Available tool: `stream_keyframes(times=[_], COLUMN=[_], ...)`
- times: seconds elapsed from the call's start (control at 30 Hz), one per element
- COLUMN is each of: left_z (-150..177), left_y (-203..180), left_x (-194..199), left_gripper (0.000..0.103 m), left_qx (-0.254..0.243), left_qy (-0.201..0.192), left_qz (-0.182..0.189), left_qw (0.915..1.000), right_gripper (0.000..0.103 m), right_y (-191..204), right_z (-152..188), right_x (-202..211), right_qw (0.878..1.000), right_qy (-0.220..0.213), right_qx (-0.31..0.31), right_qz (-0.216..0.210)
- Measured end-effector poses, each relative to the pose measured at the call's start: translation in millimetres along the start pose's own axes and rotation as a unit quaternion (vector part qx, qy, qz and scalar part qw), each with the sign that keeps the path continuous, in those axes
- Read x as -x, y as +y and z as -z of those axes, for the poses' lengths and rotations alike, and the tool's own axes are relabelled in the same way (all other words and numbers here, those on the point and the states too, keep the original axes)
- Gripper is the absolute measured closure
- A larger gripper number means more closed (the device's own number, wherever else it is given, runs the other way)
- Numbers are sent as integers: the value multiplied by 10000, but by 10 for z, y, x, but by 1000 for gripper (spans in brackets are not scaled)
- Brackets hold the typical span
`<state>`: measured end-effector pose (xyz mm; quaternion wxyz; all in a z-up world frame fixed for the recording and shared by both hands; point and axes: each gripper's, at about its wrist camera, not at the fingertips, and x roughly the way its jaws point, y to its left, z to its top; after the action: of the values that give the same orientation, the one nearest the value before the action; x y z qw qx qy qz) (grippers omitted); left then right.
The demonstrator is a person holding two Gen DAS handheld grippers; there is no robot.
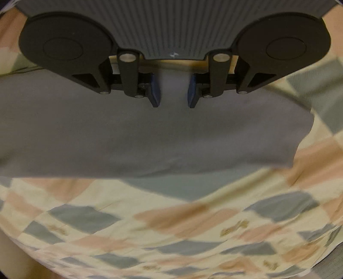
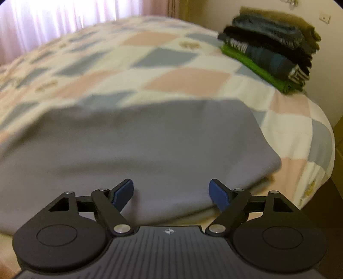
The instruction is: Fold clothes
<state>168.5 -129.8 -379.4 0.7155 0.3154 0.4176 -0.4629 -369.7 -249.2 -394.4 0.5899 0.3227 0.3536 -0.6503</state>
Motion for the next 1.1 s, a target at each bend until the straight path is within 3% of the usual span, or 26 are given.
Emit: stream_keyframes(times=[0.07,0.2,0.27,0.3,0.33,0.37,0.47,0.6,0.67,0.8,0.87,0.97,1.03,1.1], left_z=[-31,-60,-50,-40,-21,-2,75,121,121,106,108,126,142,145], left_y=[-26,-191,-282,-329,-359,-369,-374,-320,-314,-349,-363,-405,-430,-441], left_x=[117,309,325,337,342,343,334,284,313,346,325,286,288,302], left_gripper=[74,69,69,69,69,69,69,69,69,68,68,68,68,68], left_qx=[79,59,36,26,40,92,225,515,614,555,575,594,541,489], left_qy=[-27,-75,-44,-29,0,30,151,346,346,305,323,381,401,389], left_qz=[-62,-106,-63,-43,-22,30,109,161,221,218,229,235,250,249], left_qw=[9999,9999,10000,10000,10000,9999,9996,9979,9973,9978,9976,9972,9974,9977], right_gripper=[21,23,23,32,51,57,59,59,65,64,63,66,94,97], right_y=[-294,-618,-729,-817,-949,-1088,-1387,-1561,-1596,-1587,-1624,-1629,-1631,-1647], right_z=[6,-147,-238,-264,-246,-222,-7,189,199,61,30,22,28,37], right_x=[-56,245,235,187,117,45,-28,-93,-139,-25,3,-95,-145,-69], right_qw=[9990,9976,9954,9923,9836,9702,9195,8749,8719,8907,8888,8869,8830,8815], right_qy=[290,-283,-330,-232,-67,105,164,44,93,-3,-147,104,186,95], right_qx=[-288,-630,-901,-1218,-1788,-2384,-3800,-4616,-4680,-4369,-4392,-4389,-4439,-4456], right_qz=[206,-24,18,-60,-231,-411,-997,-1461,-1438,-1257,-1303,-1439,-1512,-1557])
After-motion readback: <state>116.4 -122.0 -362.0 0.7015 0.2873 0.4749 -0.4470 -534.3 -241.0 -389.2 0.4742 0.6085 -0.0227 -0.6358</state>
